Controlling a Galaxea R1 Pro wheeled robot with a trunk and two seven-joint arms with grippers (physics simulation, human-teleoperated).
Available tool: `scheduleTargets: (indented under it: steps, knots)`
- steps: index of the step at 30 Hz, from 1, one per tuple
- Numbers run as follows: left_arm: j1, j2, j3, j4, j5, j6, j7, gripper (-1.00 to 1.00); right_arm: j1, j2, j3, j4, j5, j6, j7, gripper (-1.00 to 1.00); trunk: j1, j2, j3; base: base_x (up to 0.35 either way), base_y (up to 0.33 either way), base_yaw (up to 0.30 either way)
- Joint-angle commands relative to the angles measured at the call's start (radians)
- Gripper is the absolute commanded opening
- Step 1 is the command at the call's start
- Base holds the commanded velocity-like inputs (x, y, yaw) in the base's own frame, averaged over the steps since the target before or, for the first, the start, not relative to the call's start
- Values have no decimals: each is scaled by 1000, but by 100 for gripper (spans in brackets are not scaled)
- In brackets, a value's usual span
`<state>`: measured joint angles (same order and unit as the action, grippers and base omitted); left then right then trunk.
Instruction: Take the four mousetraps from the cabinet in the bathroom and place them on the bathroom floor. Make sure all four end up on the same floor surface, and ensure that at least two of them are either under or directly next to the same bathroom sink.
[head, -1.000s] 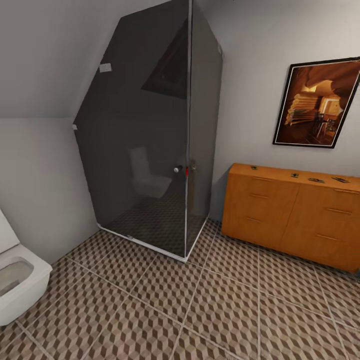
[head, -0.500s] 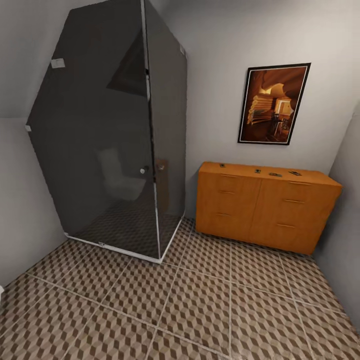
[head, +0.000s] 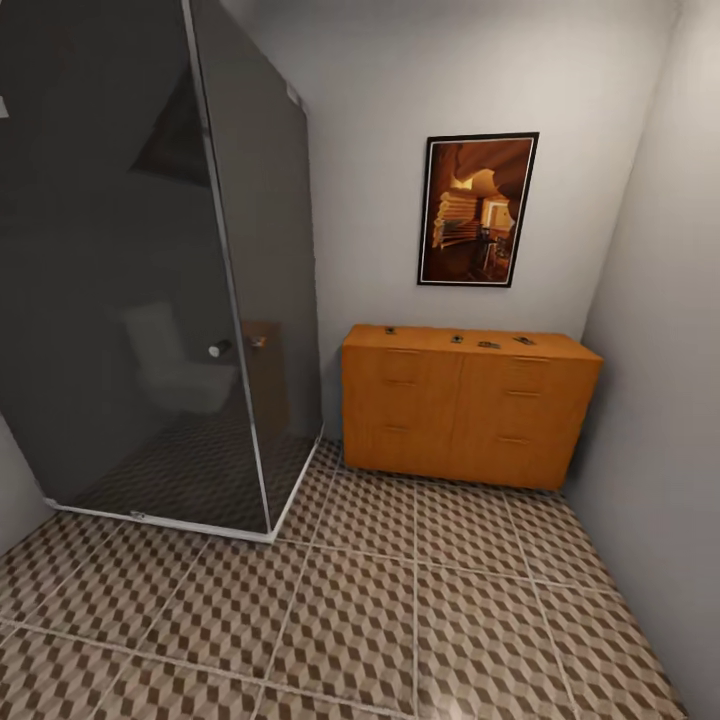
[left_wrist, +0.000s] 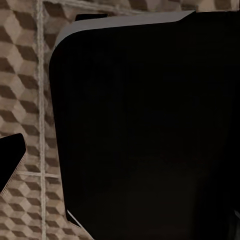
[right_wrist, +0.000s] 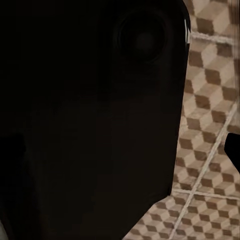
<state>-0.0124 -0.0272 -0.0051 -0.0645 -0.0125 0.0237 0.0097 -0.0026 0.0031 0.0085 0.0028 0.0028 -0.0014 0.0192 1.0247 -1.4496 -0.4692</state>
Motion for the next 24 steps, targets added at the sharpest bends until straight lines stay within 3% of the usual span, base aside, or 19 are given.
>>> scheduleTargets:
  steps: [1, 14, 24]
  knots:
    - [0, 0, -1, -1, -1, 2, 1, 100, 0, 0, 1, 0, 1, 0, 2, 100, 0, 0, -1, 183, -152, -289]
    - [0, 0, -1, -1, -1, 0, 1, 100, 0, 1, 1, 0, 5, -1, 4, 100, 0, 0, -1, 206, -163, -265]
    - [0, 0, -1, -1, -1, -1, 1, 100, 0, 3, 2, 1, 4, -26, 4, 100, 0, 0, -1, 288, -64, -69]
